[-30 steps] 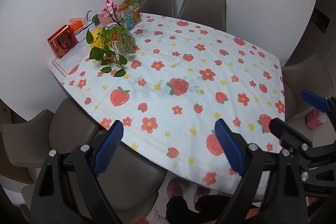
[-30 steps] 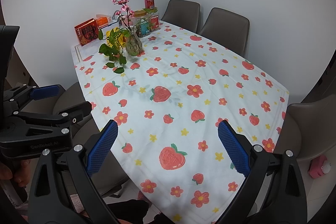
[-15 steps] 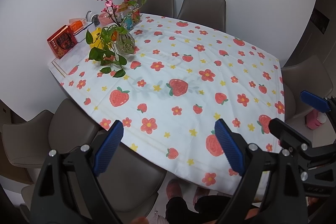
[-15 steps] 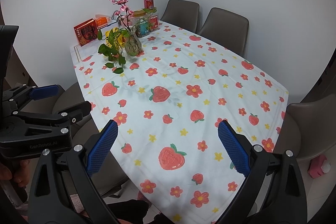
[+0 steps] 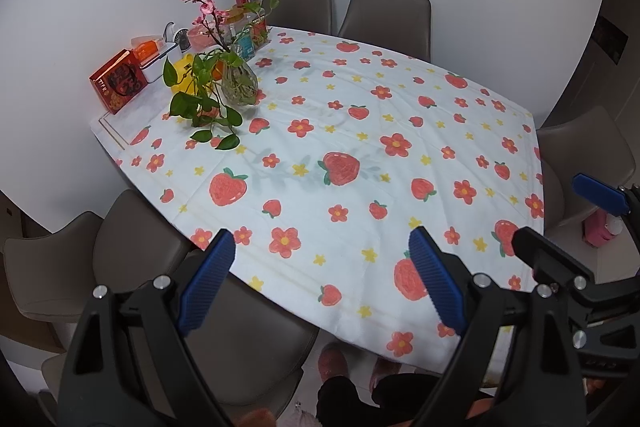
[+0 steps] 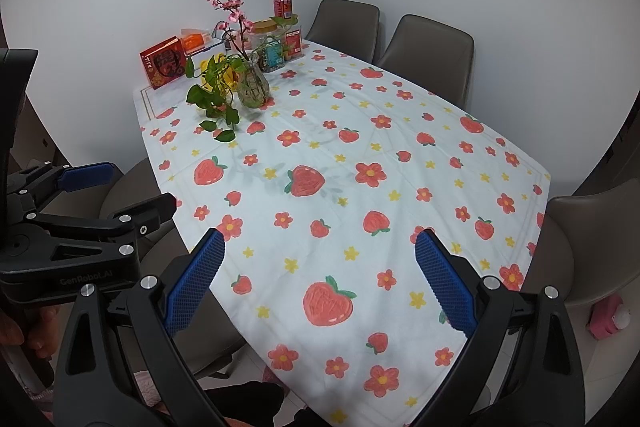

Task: Collect trash

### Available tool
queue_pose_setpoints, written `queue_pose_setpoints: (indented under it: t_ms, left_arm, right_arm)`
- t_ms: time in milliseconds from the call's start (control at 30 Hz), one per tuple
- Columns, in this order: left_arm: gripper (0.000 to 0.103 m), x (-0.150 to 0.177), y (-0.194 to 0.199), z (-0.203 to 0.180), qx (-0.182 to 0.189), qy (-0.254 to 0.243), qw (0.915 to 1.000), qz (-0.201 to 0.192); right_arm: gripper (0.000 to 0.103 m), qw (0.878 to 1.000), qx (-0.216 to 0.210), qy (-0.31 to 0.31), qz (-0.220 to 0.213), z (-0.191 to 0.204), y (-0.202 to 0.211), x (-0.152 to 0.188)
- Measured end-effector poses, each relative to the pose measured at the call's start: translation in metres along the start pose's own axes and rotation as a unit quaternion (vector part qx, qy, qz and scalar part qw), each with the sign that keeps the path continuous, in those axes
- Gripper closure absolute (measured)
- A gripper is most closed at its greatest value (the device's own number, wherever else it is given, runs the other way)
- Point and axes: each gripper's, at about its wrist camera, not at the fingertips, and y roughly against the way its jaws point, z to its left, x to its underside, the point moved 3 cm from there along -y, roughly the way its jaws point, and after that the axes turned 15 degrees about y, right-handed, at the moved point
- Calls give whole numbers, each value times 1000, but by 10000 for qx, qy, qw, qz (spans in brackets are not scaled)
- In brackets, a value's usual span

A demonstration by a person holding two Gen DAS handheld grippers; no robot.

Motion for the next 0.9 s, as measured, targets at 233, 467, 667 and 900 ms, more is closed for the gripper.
queue_pose_setpoints:
  t_ms: [233,467,667,900]
  left_arm:
    - [15,0,1,-3,-21,-1,10000,-8]
    - [14,-9,-3,-3,-21,-75,9999,-69]
    - [14,-12,-9,-1,320,-18,9995,74]
    - [14,-14,-6,-2,440,27,9990,19]
  right_arm:
    - [10,10000,19,-4,-9,0,-1,0]
    - [10,10000,8,6,-6,-1,-1,1]
    - [10,10000,-10,20,-4,-1,1,1]
    - [10,10000,9,30,-21,-1,1,2]
